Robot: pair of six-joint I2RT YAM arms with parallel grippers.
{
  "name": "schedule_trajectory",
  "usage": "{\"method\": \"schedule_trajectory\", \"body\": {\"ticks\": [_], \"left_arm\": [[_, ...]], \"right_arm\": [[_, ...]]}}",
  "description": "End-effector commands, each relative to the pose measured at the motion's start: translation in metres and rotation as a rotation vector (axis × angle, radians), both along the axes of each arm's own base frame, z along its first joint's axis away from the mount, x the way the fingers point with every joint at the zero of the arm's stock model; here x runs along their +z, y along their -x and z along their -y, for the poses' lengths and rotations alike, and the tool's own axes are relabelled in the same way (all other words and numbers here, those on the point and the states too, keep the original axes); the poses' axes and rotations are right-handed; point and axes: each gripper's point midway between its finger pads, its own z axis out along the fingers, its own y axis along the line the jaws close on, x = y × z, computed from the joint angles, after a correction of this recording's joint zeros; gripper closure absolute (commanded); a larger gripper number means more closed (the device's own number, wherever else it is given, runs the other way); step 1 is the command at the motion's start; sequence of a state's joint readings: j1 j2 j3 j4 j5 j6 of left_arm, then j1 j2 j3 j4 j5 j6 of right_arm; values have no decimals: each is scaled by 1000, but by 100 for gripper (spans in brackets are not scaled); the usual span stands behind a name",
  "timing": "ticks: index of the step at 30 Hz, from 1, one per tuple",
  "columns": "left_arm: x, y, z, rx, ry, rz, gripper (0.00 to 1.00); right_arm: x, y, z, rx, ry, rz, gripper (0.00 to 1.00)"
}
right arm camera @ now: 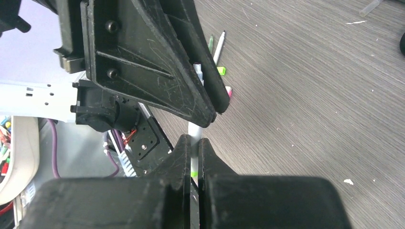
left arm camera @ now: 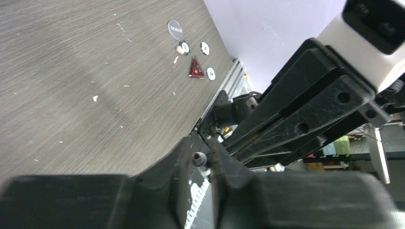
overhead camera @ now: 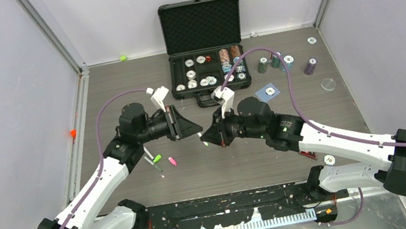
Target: Insert the pens into the pen caps
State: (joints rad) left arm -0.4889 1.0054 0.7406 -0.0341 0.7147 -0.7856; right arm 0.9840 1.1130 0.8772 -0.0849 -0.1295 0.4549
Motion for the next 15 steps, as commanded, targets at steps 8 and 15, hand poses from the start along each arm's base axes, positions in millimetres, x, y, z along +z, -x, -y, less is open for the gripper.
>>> {"method": "schedule_trajectory", "body": {"ticks": [8, 15], "left_arm": [[29, -9, 3, 59, 41, 76, 100], [31, -17, -3, 150, 53, 45, 100]], "right_arm": [[31, -6, 0, -18, -40, 56, 42], [40, -7, 5, -27, -47, 88, 27]]}}
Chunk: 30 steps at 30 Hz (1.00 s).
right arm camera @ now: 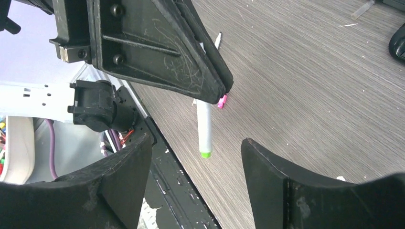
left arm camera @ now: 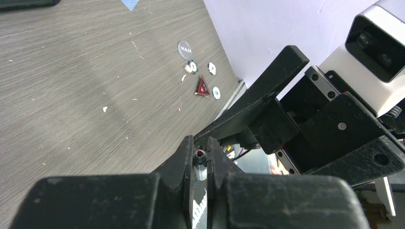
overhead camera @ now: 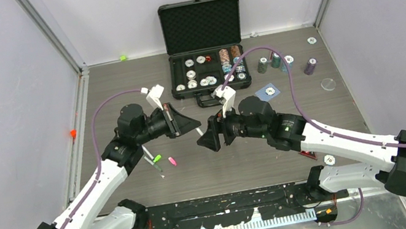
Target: Insert the pens into the pen caps
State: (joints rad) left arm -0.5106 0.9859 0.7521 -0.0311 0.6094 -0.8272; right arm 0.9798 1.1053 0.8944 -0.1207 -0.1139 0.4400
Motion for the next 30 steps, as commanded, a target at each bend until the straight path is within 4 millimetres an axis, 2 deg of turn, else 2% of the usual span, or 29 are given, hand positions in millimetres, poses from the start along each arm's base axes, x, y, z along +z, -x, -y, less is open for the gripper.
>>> {"method": "schedule_trajectory", "body": {"ticks": [1, 11, 19, 30], "left_arm": [[22, -7, -3, 70, 49, 33, 100], [24, -7, -2, 82, 97, -1, 100], [28, -4, -2, 73, 105, 21, 100], [26, -3, -3, 71, 100, 25, 100]], "right_arm": [[37, -5, -1, -9, -61, 78, 27], [41, -12, -12, -6, -66, 86, 42], [36, -20, -19, -18, -49, 82, 53], [37, -25, -21, -35, -52, 85, 60]]}}
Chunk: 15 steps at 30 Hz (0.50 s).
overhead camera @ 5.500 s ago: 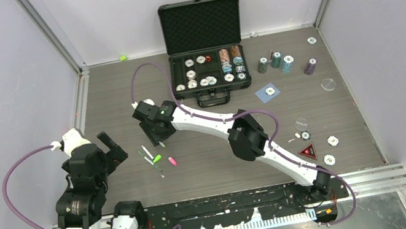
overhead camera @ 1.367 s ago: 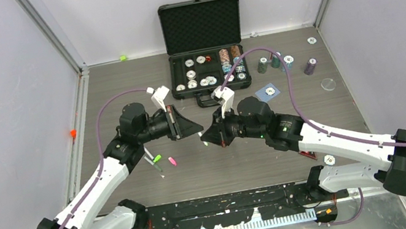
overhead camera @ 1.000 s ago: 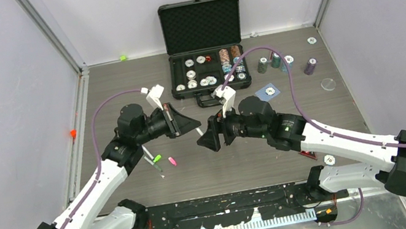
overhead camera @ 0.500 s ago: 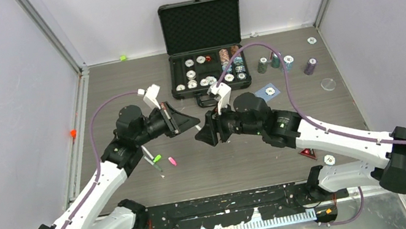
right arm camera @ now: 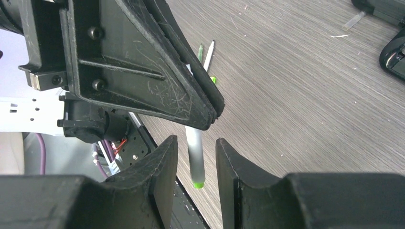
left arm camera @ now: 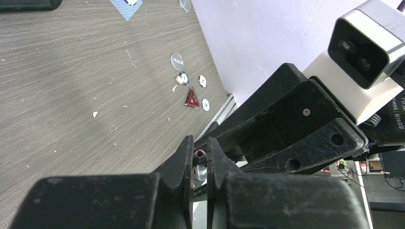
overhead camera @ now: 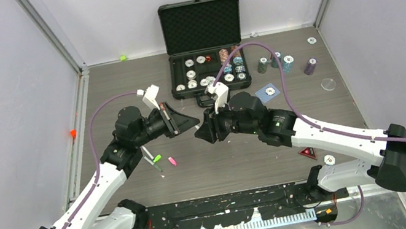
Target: Insert the pens into the pen caps
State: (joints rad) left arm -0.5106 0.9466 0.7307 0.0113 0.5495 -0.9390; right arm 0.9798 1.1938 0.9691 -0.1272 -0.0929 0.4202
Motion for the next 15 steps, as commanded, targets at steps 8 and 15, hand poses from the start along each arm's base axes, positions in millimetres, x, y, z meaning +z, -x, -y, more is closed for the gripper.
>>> {"method": "schedule_trajectory", "body": {"ticks": [8, 15], "left_arm": [[14, 2, 0, -4, 30, 70, 100], [16, 2, -1, 0, 31, 79, 100]], "right_arm": [[40, -13, -8, -31, -81, 75, 67], [38, -14, -10, -36, -78, 70, 70]]}}
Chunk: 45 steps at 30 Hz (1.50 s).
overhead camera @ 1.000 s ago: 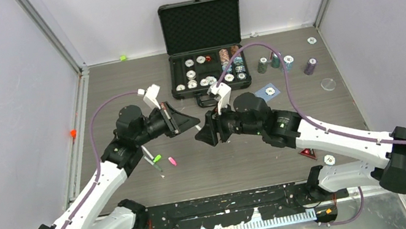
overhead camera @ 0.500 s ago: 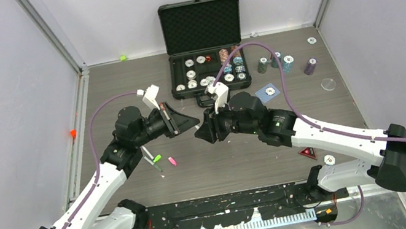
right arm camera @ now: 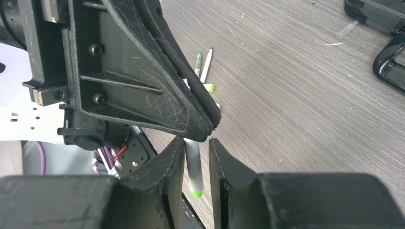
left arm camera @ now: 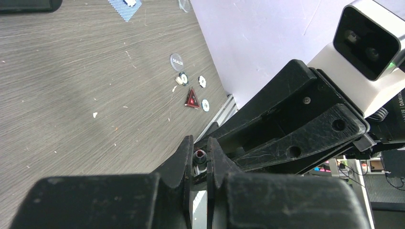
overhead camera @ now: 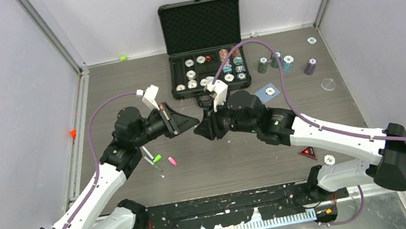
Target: Insert the pens into the pen caps
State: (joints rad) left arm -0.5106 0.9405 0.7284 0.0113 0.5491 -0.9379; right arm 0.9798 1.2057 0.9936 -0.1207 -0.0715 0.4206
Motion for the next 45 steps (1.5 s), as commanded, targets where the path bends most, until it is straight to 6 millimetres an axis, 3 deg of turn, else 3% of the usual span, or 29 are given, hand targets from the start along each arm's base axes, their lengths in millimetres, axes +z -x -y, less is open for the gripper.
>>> {"method": "schedule_trajectory", "body": {"ticks": [1, 24, 32, 34, 37, 39, 41, 45], "left_arm": [[15, 1, 0, 1, 30, 76, 100], [15, 0, -3, 18, 21, 86, 100], [15, 0, -5, 29, 21, 89, 99], [15, 1, -6, 37, 21, 96, 83], [14, 0, -13, 76, 7, 103, 42], [12, 1, -20, 106, -23, 104, 27], [11, 4, -26, 121, -53, 111, 20], [-4, 6, -41, 173, -148, 89, 19]], "right_arm": [[29, -8, -8, -15, -63, 52, 70], [17, -9, -9, -16, -39, 26, 77], [17, -9, -10, -13, -41, 28, 99], [16, -8, -9, -10, -38, 33, 100], [14, -6, -6, -3, -32, 43, 100], [12, -4, -2, -5, -28, 47, 99], [9, -2, 2, -4, -26, 49, 100], [4, 4, 11, -1, -19, 47, 100]]}}
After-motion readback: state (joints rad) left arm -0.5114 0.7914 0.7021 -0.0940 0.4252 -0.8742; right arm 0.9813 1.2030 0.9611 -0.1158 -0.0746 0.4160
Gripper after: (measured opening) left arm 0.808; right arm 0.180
